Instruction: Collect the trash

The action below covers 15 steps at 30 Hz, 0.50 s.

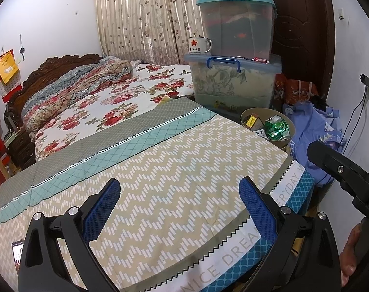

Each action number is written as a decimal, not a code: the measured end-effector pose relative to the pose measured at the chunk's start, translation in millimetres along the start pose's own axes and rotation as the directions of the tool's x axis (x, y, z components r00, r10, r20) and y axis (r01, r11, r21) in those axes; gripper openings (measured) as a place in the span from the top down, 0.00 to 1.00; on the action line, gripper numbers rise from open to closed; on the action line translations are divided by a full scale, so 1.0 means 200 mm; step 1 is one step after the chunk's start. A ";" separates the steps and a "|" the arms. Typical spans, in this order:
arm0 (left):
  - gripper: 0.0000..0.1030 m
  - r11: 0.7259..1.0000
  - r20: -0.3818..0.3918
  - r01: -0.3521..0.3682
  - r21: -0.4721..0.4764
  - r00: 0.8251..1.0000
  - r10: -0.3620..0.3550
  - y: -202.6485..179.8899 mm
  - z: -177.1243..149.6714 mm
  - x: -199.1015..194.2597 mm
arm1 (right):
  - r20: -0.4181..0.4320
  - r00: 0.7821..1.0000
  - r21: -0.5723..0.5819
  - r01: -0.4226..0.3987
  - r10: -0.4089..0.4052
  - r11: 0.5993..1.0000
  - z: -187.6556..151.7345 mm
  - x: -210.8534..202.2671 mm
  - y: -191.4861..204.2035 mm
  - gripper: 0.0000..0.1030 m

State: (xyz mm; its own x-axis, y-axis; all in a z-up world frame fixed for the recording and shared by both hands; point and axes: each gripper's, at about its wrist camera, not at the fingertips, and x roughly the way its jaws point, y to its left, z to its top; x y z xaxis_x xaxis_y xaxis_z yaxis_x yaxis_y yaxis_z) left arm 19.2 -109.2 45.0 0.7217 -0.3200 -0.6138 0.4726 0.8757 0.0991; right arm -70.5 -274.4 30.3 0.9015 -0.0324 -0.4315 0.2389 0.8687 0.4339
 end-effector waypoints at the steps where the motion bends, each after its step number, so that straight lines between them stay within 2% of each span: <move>1: 0.08 1.000 0.001 0.000 0.001 1.000 0.000 0.00 -0.01 -0.01 | 0.000 1.000 0.000 0.000 0.000 1.000 0.00 0.00 0.00 0.22; 15: 0.08 1.000 -0.003 0.001 0.002 1.000 -0.001 0.00 0.02 0.01 | -0.003 1.000 0.001 0.000 0.000 1.000 -0.01 0.00 0.00 0.22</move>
State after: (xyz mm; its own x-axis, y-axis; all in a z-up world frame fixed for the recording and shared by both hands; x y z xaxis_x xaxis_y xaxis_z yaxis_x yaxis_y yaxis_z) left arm 23.2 -110.9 47.0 0.7200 -0.3195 -0.6161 0.4741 0.8747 0.1004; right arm -70.6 -273.6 28.8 0.9007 -0.0309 -0.4333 0.2391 0.8682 0.4349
